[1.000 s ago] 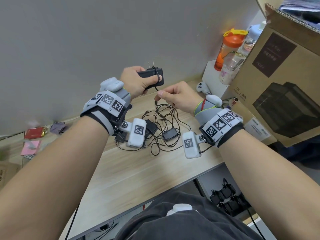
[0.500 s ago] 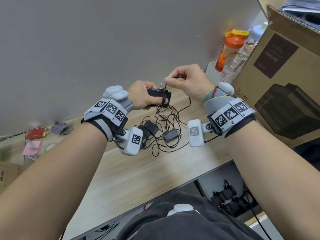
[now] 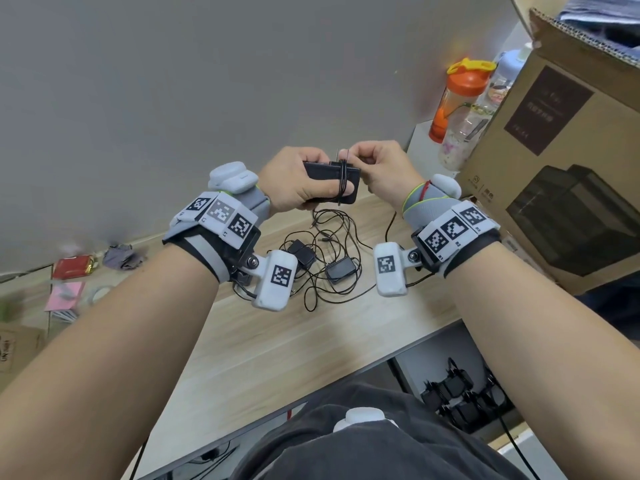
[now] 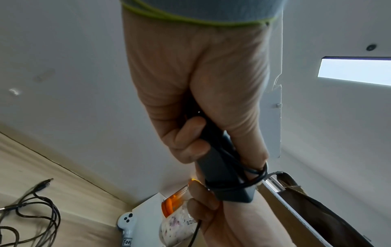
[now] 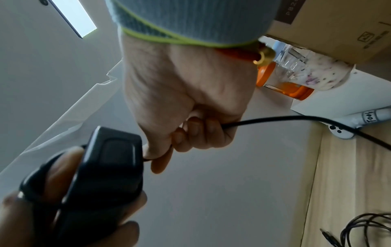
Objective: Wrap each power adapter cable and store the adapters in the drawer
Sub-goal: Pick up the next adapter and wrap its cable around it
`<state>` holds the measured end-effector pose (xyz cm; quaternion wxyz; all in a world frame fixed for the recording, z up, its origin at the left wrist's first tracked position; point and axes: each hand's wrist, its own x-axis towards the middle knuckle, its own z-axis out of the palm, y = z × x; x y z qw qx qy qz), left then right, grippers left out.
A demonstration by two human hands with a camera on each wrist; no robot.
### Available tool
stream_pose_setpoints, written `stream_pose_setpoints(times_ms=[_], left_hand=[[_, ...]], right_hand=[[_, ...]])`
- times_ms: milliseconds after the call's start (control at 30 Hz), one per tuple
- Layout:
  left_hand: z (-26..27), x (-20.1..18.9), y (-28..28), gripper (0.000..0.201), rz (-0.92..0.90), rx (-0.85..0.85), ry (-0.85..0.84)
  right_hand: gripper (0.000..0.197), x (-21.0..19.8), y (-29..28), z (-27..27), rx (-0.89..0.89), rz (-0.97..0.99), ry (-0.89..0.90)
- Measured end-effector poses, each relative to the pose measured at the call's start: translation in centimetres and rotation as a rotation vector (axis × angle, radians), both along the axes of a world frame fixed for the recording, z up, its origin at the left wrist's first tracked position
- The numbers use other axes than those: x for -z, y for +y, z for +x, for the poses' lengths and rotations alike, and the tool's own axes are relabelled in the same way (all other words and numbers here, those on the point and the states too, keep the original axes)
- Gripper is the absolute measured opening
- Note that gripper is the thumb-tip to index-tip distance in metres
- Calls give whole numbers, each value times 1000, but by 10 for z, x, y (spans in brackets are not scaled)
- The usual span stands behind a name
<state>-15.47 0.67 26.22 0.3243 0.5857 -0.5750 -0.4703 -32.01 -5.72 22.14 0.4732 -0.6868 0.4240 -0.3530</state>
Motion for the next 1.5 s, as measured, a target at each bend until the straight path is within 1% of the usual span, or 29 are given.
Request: stream_pose_setpoints(times_ms=[67, 133, 167, 233, 300, 400, 500, 567, 667, 767, 867, 1100, 1167, 1300, 1500], left_hand=[[0, 3, -2, 32, -26, -24, 53], [1, 5, -5, 34, -54, -68, 92], [2, 4, -5, 34, -65, -96, 100], [4, 2, -7, 33, -88, -173, 103], [6, 1, -10, 33, -111, -267, 104], [14, 3, -13, 35, -118, -339, 60], [25, 8, -12, 40, -102, -348, -58], [30, 11, -11, 41, -88, -324, -154], [33, 13, -9, 37, -85, -267, -278], [33, 14, -5, 36, -85, -204, -327], [29, 12, -2, 37, -69, -137, -316], [21, 4, 2, 41, -93, -6, -332], [21, 2, 3, 42, -89, 22, -306], [19, 0, 6, 39, -86, 20, -226], [8, -11, 13, 36, -97, 85, -116]], right_hand=[[33, -2, 6, 2, -7, 26, 11], [21, -2, 12, 4, -1, 56, 45], [20, -1, 14, 5, -3, 66, 63], [28, 2, 19, 6, -42, 60, 110], [32, 5, 25, 7, -99, 34, 160], [28, 0, 32, 12, -153, -41, 225], [25, -9, 34, 15, -161, -73, 254], [23, -13, 34, 16, -162, -72, 241], [20, -18, 30, 14, -141, -111, 226], [18, -22, 21, 12, -112, -116, 182], [14, -24, 14, 10, -93, -100, 123], [15, -26, 9, 7, -57, -121, -12], [17, -27, 8, 5, -43, -125, -51], [17, -27, 7, 0, -40, -133, -46], [21, -18, 13, -2, 8, -46, -59]])
